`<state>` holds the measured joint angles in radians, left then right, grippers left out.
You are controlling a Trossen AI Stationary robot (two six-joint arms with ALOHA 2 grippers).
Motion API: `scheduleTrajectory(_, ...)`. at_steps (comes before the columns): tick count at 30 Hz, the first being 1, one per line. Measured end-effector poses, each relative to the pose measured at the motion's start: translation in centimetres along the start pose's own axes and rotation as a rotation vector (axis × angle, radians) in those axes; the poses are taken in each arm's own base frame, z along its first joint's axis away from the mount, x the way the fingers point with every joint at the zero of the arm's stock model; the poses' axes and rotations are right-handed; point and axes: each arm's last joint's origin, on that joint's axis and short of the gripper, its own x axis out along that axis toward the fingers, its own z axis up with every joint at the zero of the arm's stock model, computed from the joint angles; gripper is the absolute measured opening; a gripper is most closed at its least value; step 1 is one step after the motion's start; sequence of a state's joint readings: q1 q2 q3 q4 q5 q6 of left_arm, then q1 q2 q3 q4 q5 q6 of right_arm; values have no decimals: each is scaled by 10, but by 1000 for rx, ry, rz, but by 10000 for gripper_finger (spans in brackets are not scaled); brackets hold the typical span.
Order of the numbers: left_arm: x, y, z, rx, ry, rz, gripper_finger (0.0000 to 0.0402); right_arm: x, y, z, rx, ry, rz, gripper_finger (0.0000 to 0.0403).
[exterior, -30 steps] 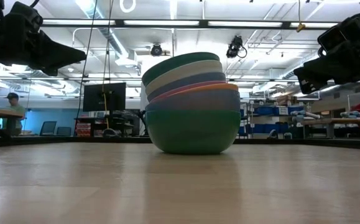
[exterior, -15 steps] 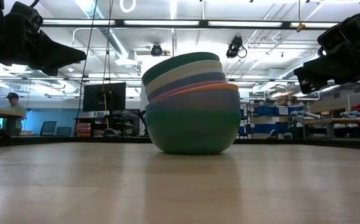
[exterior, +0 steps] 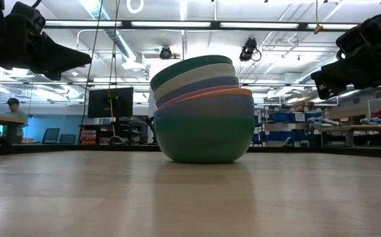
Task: Nest bowls inside each other
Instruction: Return to Home Position
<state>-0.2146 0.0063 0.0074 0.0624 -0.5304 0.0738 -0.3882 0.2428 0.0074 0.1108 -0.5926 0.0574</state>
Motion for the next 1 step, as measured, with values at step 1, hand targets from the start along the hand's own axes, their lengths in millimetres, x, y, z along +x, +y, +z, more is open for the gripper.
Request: scheduleTrajectory(1, 0, 0, 0, 0, 0, 0, 70, 0, 0, 0, 0, 0, 0, 100)
